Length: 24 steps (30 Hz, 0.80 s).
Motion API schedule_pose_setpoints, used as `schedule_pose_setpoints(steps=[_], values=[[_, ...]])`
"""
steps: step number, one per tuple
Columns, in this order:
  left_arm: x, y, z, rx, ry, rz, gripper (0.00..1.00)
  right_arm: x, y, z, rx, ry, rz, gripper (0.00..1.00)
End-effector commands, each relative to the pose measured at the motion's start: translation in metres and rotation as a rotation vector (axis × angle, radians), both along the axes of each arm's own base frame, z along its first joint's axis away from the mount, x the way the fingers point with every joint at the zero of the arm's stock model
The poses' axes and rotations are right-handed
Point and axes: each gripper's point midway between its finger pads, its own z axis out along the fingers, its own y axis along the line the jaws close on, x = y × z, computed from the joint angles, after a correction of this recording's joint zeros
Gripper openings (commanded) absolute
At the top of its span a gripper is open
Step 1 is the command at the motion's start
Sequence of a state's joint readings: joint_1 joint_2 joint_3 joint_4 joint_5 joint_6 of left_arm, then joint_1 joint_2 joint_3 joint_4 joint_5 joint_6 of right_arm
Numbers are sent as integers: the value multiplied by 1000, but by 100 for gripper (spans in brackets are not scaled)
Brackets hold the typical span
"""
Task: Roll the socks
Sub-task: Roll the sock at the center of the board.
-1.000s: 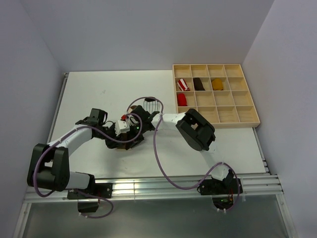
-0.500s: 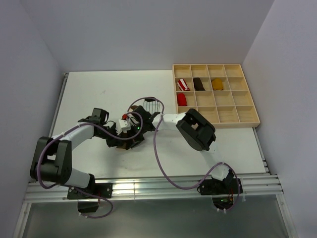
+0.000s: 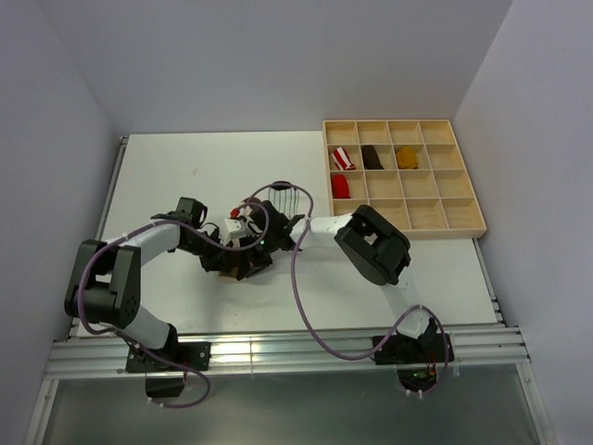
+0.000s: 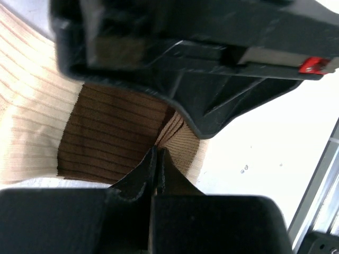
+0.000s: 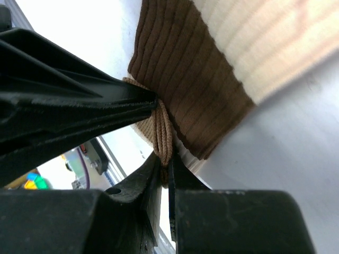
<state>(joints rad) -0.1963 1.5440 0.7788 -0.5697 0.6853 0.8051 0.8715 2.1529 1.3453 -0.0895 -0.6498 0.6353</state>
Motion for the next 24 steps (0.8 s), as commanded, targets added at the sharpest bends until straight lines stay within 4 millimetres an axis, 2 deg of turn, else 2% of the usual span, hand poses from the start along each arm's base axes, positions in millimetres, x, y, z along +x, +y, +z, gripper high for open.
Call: schedule_pose_setpoints(steps=[1,5,8,9,12,15,17,18,20,21,22,24], values=[[-6,10,-12,70,63,26,0,9,-17,-6,-63,-59,-86,10],[-7,16,-17,106,72,38,0,14,-16,4,-39,-94,-121,17],[-5,17,-15,121,84,35,0,13,-21,11,-26,-108,-139,29],[-7,19,-16,129,101,36,0,18,-17,22,14,-142,-148,33],[-7,21,-19,141,116,26,0,21,-22,30,44,-191,-185,40],[-8,24,-21,145,130,24,0,28,-32,49,87,-274,-244,42],[-8,26,-21,138,152,27,0,29,-43,48,94,-317,-282,42],[-10,27,-23,136,169,19,0,28,-56,46,80,-345,-318,41],[-10,28,-21,129,199,19,0,33,-62,58,136,-412,-358,40],[-12,29,-23,124,214,9,0,25,-77,57,140,-432,-378,40],[-9,31,-21,120,219,10,0,30,-78,71,201,-493,-409,40],[-12,33,-22,114,260,-3,0,26,-90,83,239,-583,-407,40]])
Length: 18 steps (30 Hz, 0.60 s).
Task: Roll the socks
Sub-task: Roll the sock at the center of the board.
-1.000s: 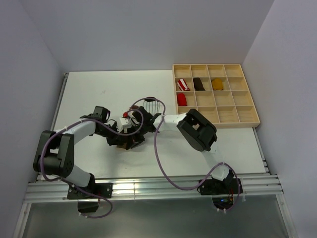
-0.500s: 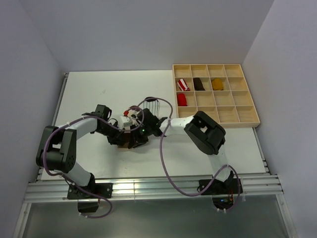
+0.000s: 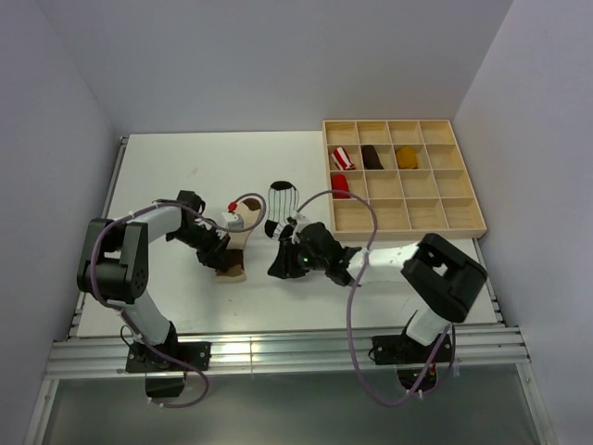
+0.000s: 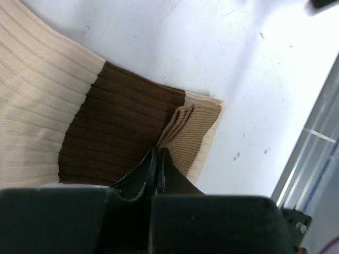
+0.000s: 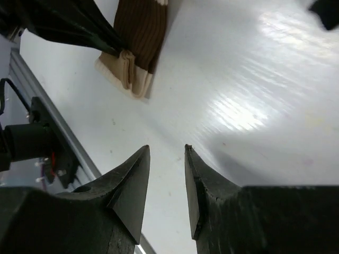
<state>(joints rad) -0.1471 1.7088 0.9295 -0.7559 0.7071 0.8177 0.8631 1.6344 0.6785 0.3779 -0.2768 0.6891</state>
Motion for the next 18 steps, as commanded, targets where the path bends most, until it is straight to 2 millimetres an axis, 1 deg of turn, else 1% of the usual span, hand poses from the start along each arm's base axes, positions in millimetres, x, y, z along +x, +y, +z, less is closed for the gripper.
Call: schedule_pose_setpoints(steps=[1,2,3,4,5,6,7,8,9,10,11,12,13,14,15,16,17,18], values=[[-15,25,-17,90,86,-51,0,33,-6,54,114,-298,-109,40],[-20,26,-16,91,112,-59,0,34,-8,56,85,-340,-109,40],[-19,26,-18,91,130,-67,0,28,2,67,52,-437,-52,40],[-20,26,-18,91,145,-70,0,24,3,62,-13,-466,-40,40],[-25,27,-17,89,172,-79,0,24,7,63,-57,-517,-42,40],[-23,26,-18,87,188,-81,0,7,25,70,-78,-587,33,40],[-23,26,-18,86,200,-82,0,0,33,72,-87,-613,62,41],[-25,26,-18,86,212,-88,0,-7,42,67,-99,-624,104,41],[-27,27,-19,91,234,-92,0,-9,50,72,-99,-656,134,41],[-29,28,-19,93,248,-97,0,-19,58,71,-96,-668,176,42],[-30,28,-19,92,258,-104,0,-20,63,65,-112,-672,201,43],[-35,29,-19,94,294,-112,0,-22,70,68,-123,-700,231,43],[-38,28,-19,92,310,-117,0,-28,76,66,-129,-709,264,43],[-39,28,-18,82,317,-131,0,-30,81,58,-153,-712,291,44],[-44,28,-18,81,348,-137,0,-30,88,61,-172,-739,309,44],[-46,28,-18,79,359,-139,0,-36,94,58,-183,-746,339,44],[-50,28,-17,74,374,-152,0,-39,97,47,-211,-741,366,44],[-52,28,-17,73,388,-159,0,-39,103,47,-224,-754,382,44]])
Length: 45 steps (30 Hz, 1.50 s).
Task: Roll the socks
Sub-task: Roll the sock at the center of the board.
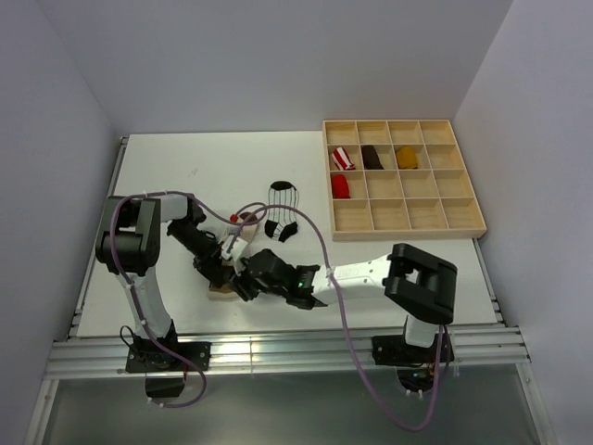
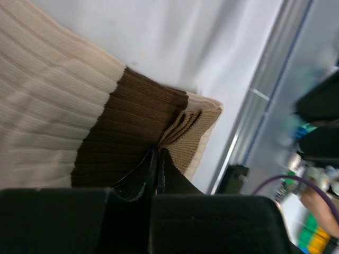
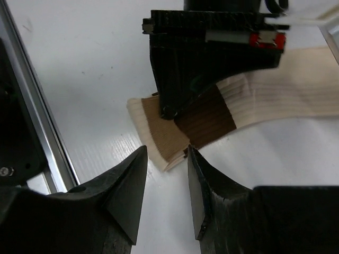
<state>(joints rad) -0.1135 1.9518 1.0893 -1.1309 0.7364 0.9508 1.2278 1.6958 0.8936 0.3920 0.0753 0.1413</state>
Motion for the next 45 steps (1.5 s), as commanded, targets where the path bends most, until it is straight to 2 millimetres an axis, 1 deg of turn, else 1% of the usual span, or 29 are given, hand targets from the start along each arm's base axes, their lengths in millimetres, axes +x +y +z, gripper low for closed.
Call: schedule_pose_setpoints(steps=[1,2,3,5,13,16,19,23,27,28,30,31,34,35,36,37,40,45], values=[[-14,18,-13,53,23,-115,0,-2,15,-3,-86,-98,57,44],[-14,19,-14,58,25,-116,0,-7,18,-11,-106,-96,78,44],[-15,19,-14,59,27,-118,0,-10,22,-11,-111,-98,88,44],[-18,20,-14,62,45,-123,0,-18,25,-19,-129,-88,113,44],[-17,20,-15,67,69,-126,0,-39,36,-28,-168,-106,198,48],[-17,20,-15,67,75,-127,0,-44,42,-30,-176,-115,213,50],[-17,20,-14,69,79,-130,0,-47,46,-37,-193,-127,223,51],[-18,20,-15,73,89,-131,0,-48,52,-40,-198,-137,232,52],[-18,20,-15,70,97,-131,0,-45,54,-52,-226,-142,221,52],[-19,20,-14,64,98,-134,0,-43,53,-58,-240,-146,213,52],[-20,20,-14,65,101,-137,0,-39,54,-60,-241,-154,196,52],[-21,20,-14,65,102,-140,0,-36,52,-65,-250,-159,180,52],[-23,21,-15,67,108,-147,0,-29,51,-65,-245,-178,144,52],[-25,22,-15,68,116,-149,0,-24,48,-63,-242,-198,113,52],[-25,23,-15,72,116,-152,0,-22,48,-61,-235,-206,102,52],[-25,23,-16,73,116,-153,0,-21,47,-54,-217,-215,92,52],[-28,24,-16,75,123,-157,0,-19,47,-48,-219,-230,87,53],[-25,23,-15,71,120,-157,0,-21,49,-59,-263,-229,123,54]])
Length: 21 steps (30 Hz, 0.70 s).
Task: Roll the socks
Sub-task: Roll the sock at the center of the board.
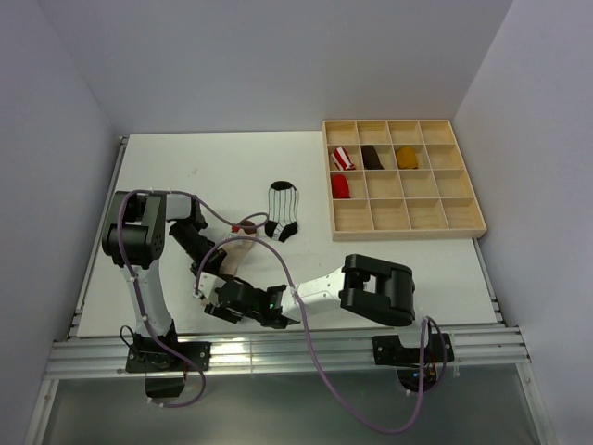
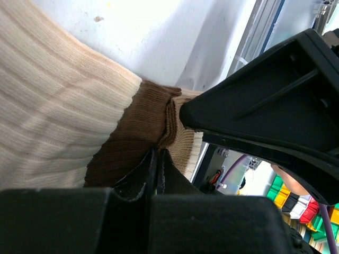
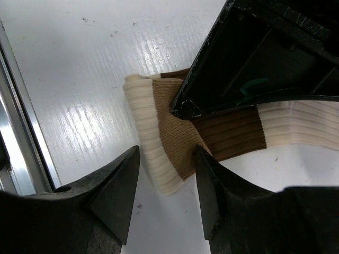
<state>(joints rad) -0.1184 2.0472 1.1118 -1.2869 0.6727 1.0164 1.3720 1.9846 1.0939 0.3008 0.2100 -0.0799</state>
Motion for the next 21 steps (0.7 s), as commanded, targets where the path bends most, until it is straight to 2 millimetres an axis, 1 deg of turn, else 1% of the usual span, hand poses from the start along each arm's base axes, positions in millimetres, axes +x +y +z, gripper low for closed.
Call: schedule_pose_setpoints(steps=[1,8,11,13,14,17,18,19,20,21], values=[[6,9,-14,12,-57,-80,0,7,9,10,12,-37,-3,54],[5,9,-15,7,-45,-78,0,7,8,-2,1,-28,-16,54],[3,9,-15,10,-41,-83,0,7,9,-5,8,-13,-27,48],[6,8,-14,9,-46,-79,0,10,7,-8,9,9,-45,43],[6,8,-14,8,-47,-77,0,9,7,-8,12,17,-46,43],[11,5,-11,2,-65,-68,0,9,6,-8,20,71,-54,23],[14,4,-11,-2,-78,-61,0,10,3,-8,9,82,-56,12],[19,2,-9,-3,-96,-50,0,12,5,-6,26,130,-80,11],[22,1,-8,-6,-107,-41,1,8,2,-10,3,169,-67,9],[30,-3,-9,-3,-132,-14,4,8,2,-9,3,189,-69,3]])
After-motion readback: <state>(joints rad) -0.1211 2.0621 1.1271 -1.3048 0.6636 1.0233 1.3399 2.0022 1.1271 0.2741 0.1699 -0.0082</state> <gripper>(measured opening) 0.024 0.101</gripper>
